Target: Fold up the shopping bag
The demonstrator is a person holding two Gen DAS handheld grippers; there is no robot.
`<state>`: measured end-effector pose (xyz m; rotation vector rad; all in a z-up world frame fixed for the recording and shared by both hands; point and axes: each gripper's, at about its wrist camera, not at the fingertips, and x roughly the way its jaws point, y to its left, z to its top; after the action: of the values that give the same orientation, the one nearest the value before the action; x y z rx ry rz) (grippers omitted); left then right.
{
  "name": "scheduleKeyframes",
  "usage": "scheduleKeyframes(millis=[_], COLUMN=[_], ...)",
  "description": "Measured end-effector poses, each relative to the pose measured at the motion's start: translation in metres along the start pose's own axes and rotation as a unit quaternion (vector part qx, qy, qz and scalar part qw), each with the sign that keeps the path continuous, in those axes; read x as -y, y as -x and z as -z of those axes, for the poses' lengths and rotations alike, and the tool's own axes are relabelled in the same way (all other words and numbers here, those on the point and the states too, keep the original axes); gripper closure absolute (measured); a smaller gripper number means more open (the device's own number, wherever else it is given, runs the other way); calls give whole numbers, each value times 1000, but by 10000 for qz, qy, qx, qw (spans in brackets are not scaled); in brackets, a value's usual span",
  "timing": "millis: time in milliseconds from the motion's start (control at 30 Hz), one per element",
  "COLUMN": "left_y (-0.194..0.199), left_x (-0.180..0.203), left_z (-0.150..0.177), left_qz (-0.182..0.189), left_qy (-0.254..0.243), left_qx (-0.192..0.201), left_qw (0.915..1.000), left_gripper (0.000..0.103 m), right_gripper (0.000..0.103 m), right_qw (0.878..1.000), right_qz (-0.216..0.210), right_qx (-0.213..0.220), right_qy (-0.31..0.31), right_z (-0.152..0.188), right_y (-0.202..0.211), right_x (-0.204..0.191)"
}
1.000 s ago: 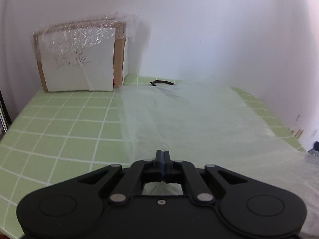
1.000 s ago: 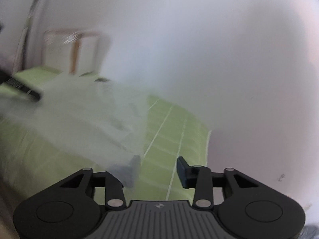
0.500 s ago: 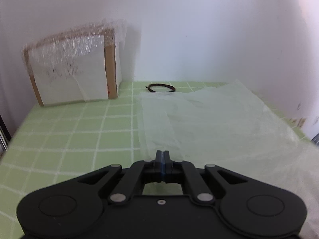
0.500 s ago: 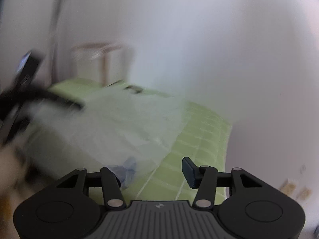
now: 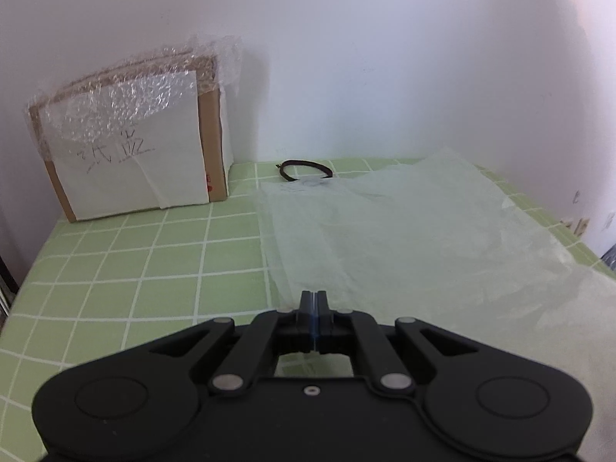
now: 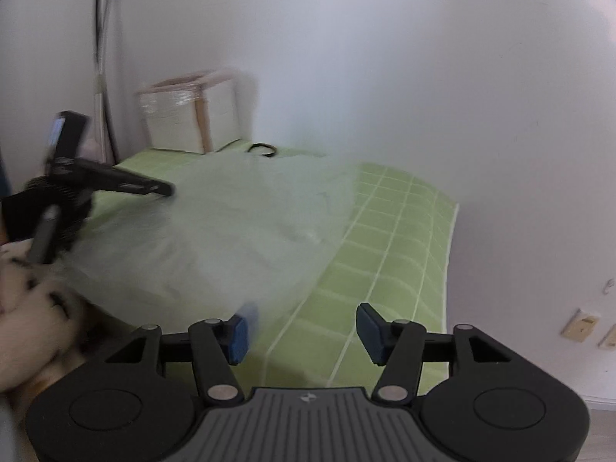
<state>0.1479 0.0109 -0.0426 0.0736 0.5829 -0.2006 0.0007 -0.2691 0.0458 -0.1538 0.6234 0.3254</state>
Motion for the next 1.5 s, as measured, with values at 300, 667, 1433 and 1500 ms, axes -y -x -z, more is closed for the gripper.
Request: scheduleKeyframes(millis=[300,667,1433,1500], left_y=[5,32,-12,-12], left_x=[-4,-3,-1,-4], left_z=[-6,-33,7,7], left_qz=[23,500,1113,1171], left_qy=[67,599,1470,1563], left_qx=[-102,258,135,121], left_qw=[9999,9966,9828,9807], left_gripper=[101,101,101,101], right_gripper=[64,81,88,88], right_qw=[9783,9769,9979,9978], right_qz=[-125,-615,373,120], right_qx=[1293,1612,-524,-654], right_qy=[-1613,-1258,-101,-72], right_z=[-26,-104,-110,-117], right_y=[20,-41,-195,-211], right_x=[24,-10,9,4])
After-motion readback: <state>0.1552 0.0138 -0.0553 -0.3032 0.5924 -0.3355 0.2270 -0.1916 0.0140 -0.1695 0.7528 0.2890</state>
